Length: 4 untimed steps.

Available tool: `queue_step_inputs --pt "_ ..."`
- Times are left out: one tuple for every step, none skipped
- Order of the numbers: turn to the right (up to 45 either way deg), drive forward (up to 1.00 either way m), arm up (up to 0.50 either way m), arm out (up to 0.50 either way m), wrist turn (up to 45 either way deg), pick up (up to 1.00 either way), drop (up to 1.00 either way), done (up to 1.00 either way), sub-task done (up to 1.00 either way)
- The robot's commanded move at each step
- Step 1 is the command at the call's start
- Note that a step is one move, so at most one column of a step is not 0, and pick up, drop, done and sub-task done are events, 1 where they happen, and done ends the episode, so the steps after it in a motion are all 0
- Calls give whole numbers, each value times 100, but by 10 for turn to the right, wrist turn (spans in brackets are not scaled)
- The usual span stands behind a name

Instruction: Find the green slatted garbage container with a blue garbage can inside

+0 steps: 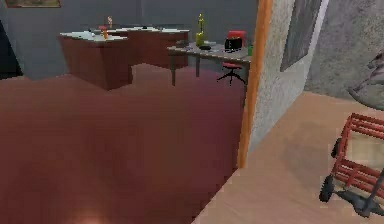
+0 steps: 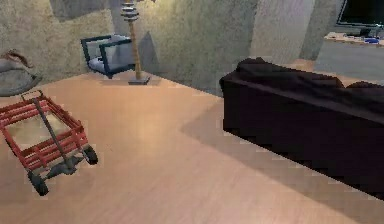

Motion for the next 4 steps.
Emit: queue_step_inputs --pt "-60 0 0 0 0 0 0 0 0" --pt "0 50 0 0 0 0 0 0 0" --pt "-420 0 0 0 0 0 0 0 0" --pt "0 50 0 0 0 0 0 0 0"
